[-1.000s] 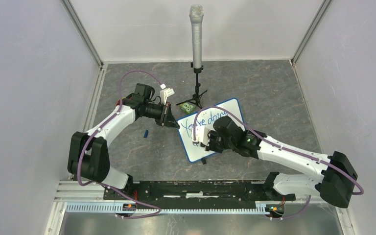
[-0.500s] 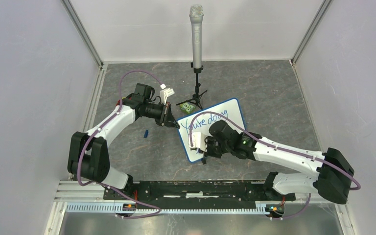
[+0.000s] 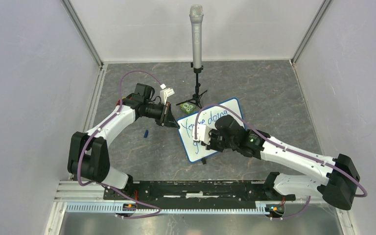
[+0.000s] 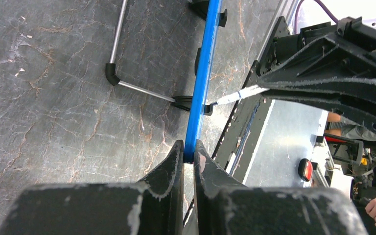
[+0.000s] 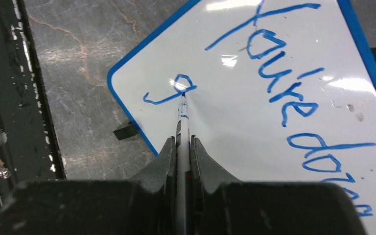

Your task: Write a sentence on the whiteboard

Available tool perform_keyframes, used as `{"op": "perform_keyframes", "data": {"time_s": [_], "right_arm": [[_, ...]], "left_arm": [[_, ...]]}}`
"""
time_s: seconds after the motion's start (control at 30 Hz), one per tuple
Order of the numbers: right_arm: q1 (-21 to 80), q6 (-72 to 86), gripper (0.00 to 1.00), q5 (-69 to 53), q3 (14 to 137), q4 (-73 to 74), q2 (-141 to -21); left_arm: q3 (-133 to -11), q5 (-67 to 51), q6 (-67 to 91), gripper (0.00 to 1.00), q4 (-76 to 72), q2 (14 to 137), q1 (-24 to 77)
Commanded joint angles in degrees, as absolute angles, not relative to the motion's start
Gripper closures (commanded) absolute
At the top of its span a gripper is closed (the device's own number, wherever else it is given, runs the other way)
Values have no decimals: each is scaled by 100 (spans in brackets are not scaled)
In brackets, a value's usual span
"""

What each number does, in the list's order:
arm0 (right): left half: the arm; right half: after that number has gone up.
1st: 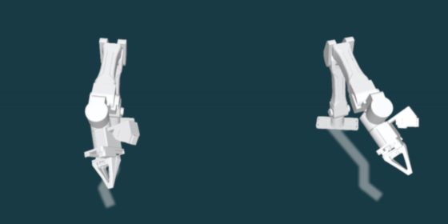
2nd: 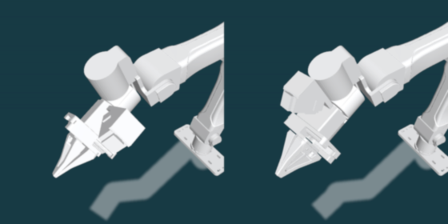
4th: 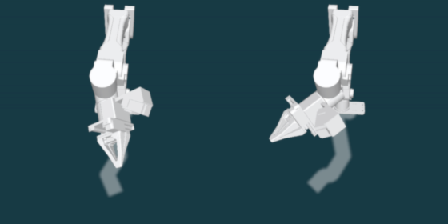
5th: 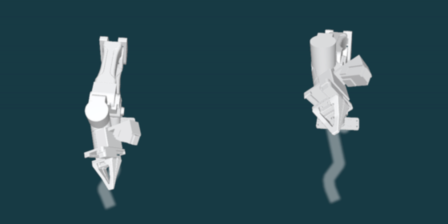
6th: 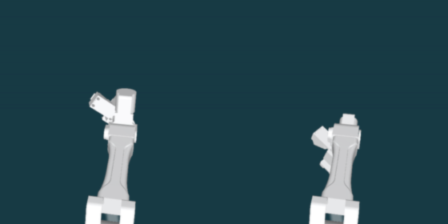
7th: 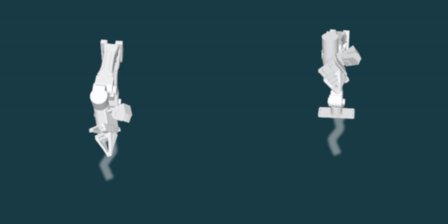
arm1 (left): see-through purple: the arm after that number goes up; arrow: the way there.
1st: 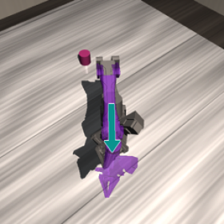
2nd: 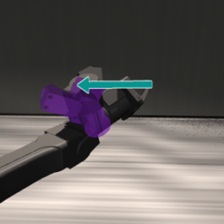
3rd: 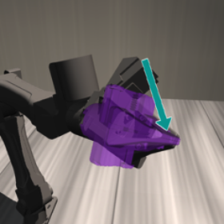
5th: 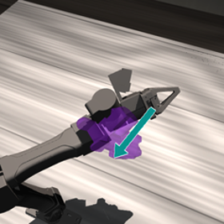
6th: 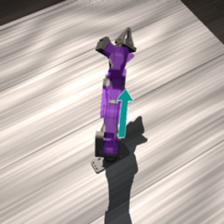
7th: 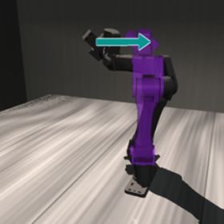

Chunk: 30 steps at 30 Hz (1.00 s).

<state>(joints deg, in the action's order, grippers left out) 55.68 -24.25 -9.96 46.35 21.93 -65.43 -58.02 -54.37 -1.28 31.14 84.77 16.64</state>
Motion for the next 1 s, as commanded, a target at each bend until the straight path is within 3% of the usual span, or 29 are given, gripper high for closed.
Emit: {"op": "perform_keyframes", "data": {"time_s": [0.0,0.97], "right_arm": [[5443,-2416,100,-679,4785,2152,-6398],[5353,-2479,100,-750,4268,2257,-6400]], "left_arm": [[-5968,-5383,-111,98,3039,8516,1679],[-5941,-5344,-122,98,3035,8475,1678]]}}
